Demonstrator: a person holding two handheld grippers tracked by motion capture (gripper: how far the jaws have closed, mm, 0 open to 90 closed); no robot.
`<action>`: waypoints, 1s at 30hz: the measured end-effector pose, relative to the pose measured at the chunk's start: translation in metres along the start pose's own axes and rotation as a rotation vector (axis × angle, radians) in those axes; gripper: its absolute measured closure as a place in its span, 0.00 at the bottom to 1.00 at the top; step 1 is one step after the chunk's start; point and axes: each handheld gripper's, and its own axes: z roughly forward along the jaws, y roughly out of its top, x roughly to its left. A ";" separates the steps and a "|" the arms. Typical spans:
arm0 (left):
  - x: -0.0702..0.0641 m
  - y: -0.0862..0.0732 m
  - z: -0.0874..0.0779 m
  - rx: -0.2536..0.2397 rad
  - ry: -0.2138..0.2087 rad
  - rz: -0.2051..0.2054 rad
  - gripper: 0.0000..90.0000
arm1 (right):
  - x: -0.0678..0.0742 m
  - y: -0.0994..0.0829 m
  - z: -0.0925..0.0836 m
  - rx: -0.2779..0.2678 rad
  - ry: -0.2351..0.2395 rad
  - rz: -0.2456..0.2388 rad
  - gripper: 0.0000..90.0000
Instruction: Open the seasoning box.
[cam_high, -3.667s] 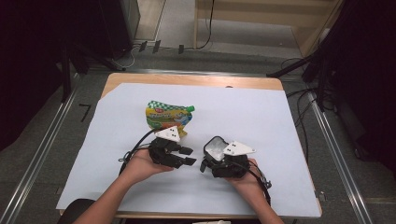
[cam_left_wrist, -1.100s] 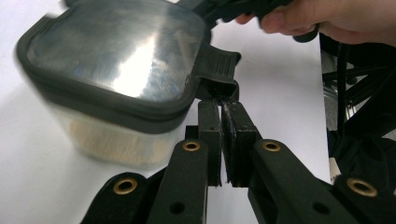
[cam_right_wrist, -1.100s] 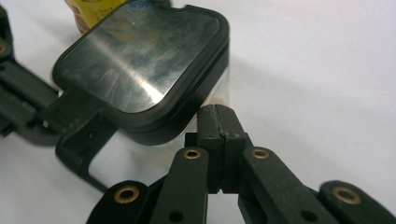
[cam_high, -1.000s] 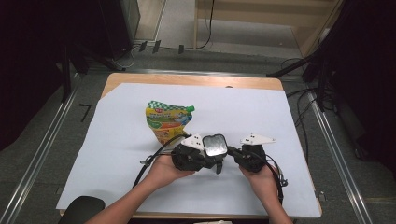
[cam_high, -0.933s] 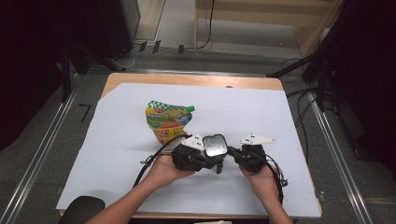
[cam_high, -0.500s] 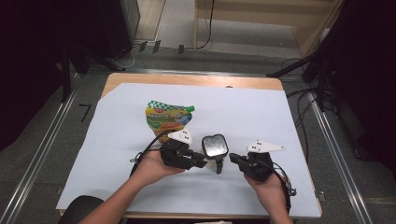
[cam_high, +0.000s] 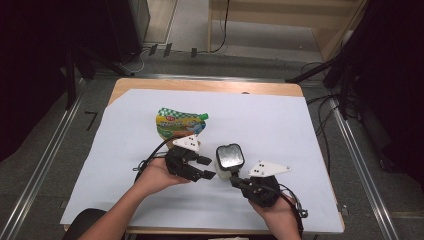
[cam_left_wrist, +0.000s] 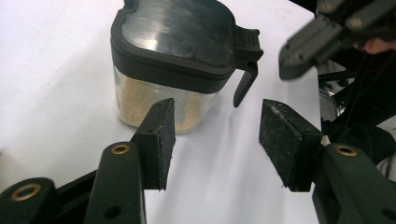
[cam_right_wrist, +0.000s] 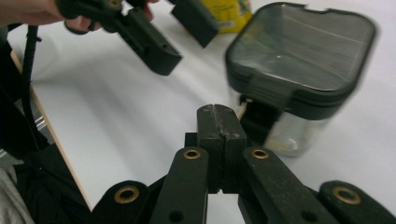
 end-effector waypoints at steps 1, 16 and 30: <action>0.000 0.000 0.000 0.000 0.001 0.000 0.50 | 0.001 0.000 0.002 0.004 0.000 -0.007 1.00; 0.002 -0.001 -0.001 0.001 0.005 0.009 0.47 | 0.001 -0.006 0.032 0.064 0.000 0.009 1.00; 0.002 -0.002 0.000 0.008 0.005 0.007 0.46 | -0.009 -0.010 0.027 0.067 -0.019 0.049 1.00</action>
